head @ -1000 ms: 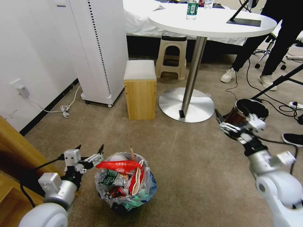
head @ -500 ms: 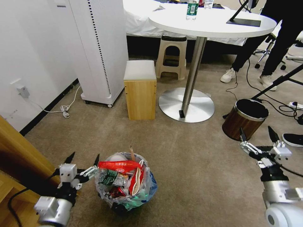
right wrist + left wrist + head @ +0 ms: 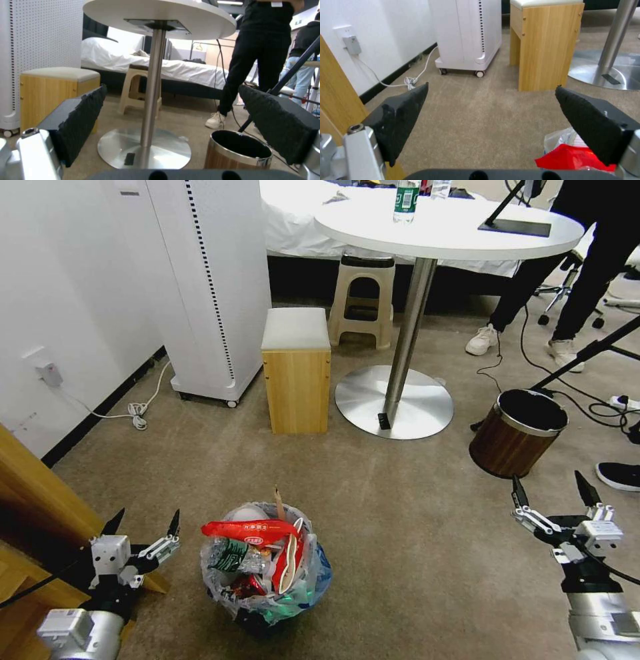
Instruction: Pick up the trash bin and place the garbage on the floor into it.
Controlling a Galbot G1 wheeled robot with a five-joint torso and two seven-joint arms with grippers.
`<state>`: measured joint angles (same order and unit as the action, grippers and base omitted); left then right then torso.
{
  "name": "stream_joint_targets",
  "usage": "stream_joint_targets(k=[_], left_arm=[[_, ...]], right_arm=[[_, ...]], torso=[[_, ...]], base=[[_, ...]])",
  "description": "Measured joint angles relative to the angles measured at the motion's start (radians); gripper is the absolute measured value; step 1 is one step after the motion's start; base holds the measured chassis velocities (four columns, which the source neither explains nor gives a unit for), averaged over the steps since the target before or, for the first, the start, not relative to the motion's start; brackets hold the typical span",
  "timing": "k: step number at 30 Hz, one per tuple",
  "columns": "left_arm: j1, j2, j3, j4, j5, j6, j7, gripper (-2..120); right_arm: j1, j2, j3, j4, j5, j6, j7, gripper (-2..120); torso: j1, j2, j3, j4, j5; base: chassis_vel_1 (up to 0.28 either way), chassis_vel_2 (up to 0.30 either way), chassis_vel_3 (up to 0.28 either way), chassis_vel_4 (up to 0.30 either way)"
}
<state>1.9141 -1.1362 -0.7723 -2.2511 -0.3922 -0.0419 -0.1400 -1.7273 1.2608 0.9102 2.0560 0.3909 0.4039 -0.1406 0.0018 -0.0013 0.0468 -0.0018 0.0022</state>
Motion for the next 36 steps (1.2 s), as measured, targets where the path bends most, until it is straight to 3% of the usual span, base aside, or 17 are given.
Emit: stream_joint_targets(k=[36], left_arm=[[-0.003,0.001,0.003,-0.001,-0.002,0.005,-0.002,100]], right_arm=[[0.004,-0.002,-0.003,0.000,0.003,-0.004,-0.001,100]], torso=[[0.000,0.000,0.000,0.0000,0.0000]], base=[[0.000,0.000,0.000,0.000]])
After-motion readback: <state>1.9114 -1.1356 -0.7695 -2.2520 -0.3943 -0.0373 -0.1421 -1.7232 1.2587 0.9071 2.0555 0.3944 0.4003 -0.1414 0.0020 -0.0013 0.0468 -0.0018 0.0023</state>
